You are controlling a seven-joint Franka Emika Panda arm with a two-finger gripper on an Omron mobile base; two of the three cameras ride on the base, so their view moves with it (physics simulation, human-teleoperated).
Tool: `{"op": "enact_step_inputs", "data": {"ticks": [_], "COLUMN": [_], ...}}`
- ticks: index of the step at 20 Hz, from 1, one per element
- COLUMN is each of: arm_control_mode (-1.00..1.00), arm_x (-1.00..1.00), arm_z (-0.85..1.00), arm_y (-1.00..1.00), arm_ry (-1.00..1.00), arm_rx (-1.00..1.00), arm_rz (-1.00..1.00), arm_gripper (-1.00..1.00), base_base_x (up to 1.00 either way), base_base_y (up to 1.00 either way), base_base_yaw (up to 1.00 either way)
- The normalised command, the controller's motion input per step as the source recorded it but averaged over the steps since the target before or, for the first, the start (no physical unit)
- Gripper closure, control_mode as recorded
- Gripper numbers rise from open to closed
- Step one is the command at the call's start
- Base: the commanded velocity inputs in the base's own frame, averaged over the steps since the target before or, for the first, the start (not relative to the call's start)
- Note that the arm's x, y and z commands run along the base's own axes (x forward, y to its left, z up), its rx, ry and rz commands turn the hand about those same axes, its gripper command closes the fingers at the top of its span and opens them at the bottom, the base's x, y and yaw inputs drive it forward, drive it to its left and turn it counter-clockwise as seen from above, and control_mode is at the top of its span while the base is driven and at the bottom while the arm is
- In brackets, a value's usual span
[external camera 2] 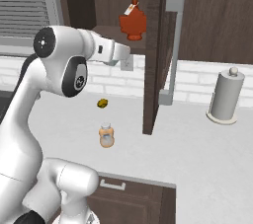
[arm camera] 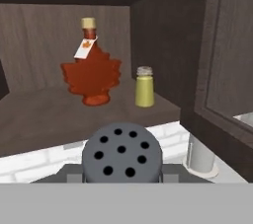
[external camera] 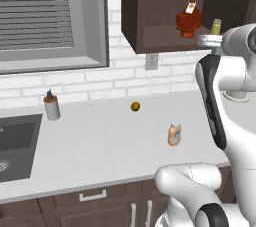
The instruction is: Put the shaker and condiment bottle from the counter next to their counterparts in the cabinet.
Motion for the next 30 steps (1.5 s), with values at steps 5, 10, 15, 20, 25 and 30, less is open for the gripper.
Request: {"op": "enact_step_inputs", "data": {"ticks": [5, 10, 15, 20, 25, 30], "arm_control_mode": [-1.00, -1.00, -1.00, -1.00, -1.00, -1.00], "arm_x": [0.05, 0.10, 0.16, 0.33, 0.41, 0.29], "arm_z": [0.34, 0.36, 0.04, -0.03, -0.12, -0.04], "arm_y": [0.00, 0.00, 0.00, 0.00, 0.00, -0.12], "arm_ry": [0.00, 0.00, -0.01, -0.02, -0.04, -0.02], "arm_rx": [0.00, 0.00, 0.00, -0.01, -0.04, -0.03], "arm_rz": [-0.04, -0.02, 0.00, 0.00, -0.02, -0.09], "arm_gripper": [1.00, 1.00, 1.00, 1.00, 1.00, 1.00], "base_base_x": [0.00, 0.00, 0.00, 0.00, 0.00, 0.00], "base_base_y": [0.00, 0.00, 0.00, 0.00, 0.00, 0.00], "base_base_yaw": [0.00, 0.00, 0.00, 0.00, 0.00, 0.00]}}
